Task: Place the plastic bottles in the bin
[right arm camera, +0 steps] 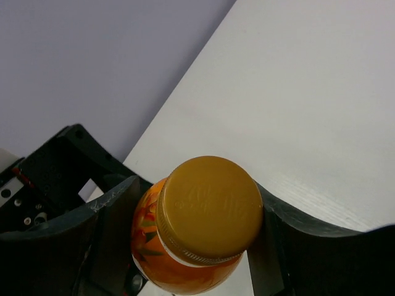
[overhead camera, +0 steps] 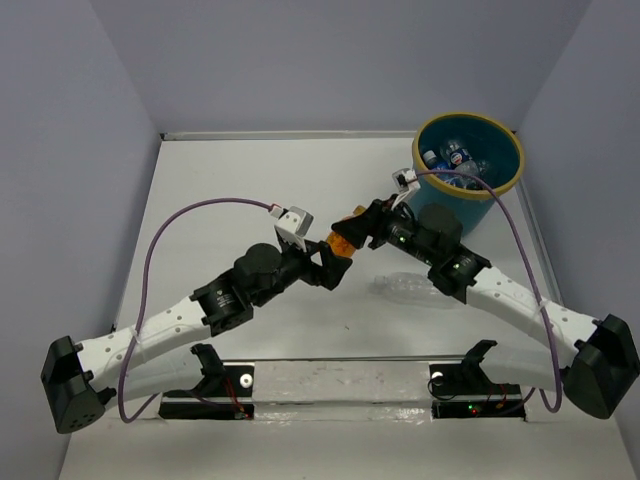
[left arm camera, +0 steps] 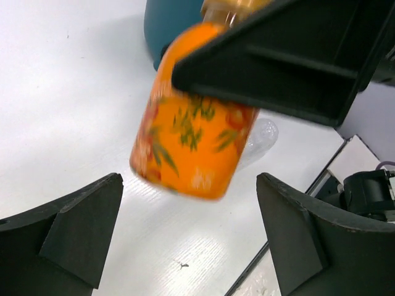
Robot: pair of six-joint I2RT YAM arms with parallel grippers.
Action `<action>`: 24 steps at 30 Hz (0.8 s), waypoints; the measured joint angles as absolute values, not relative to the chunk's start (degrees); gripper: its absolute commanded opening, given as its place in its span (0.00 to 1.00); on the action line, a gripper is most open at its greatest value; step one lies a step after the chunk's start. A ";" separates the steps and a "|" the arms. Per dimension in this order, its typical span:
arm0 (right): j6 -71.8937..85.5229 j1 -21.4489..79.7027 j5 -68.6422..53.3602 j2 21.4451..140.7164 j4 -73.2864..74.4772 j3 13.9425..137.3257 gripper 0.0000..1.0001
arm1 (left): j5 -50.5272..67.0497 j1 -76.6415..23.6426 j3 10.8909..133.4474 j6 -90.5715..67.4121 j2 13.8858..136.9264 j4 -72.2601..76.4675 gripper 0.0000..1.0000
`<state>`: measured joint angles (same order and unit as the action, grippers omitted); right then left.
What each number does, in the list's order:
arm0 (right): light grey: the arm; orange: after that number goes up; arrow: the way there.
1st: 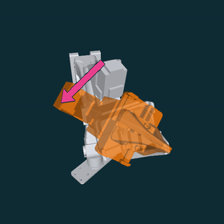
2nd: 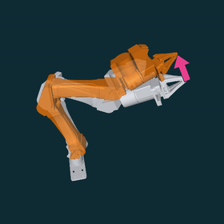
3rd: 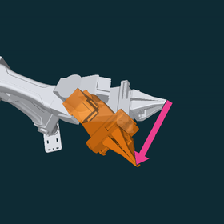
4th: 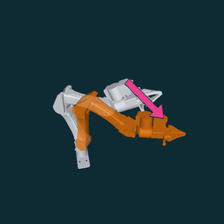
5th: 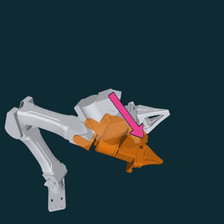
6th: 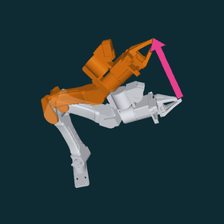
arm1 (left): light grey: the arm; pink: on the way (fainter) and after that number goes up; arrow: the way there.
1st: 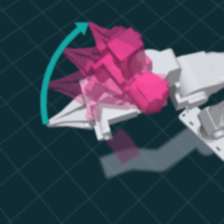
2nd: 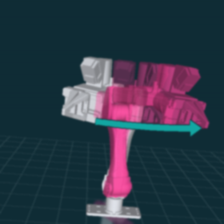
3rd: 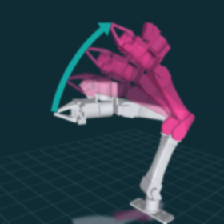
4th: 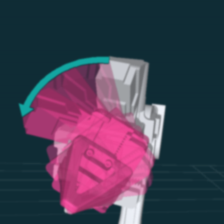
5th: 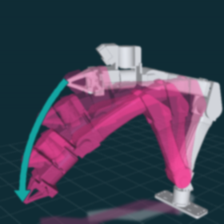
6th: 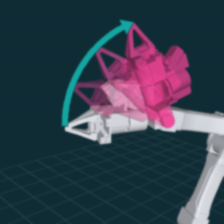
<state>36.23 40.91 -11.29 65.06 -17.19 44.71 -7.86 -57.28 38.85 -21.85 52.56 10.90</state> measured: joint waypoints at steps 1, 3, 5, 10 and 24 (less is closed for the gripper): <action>35.05 40.91 -9.15 64.31 -16.34 45.65 0.11 | -7.90 -57.28 38.85 -21.87 52.16 10.87 0.99; 32.01 40.16 -4.38 63.22 -13.37 48.71 0.11 | -7.94 -57.28 38.85 -21.93 51.53 10.72 0.99; 28.91 38.33 -0.73 62.33 -11.16 52.69 0.11 | -7.97 -57.28 38.85 -21.96 51.00 10.35 0.99; 17.28 28.27 13.37 60.10 -7.14 63.75 0.11 | -7.20 -57.28 38.72 -22.22 50.76 10.07 0.99; 5.21 12.88 27.99 71.90 0.67 70.87 1.00 | -2.20 -59.13 44.49 -14.00 74.24 13.26 0.99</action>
<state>5.21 12.88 27.99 71.90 0.67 70.87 -2.20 -59.13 44.49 -14.00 74.24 13.26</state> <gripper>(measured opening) 0.971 0.989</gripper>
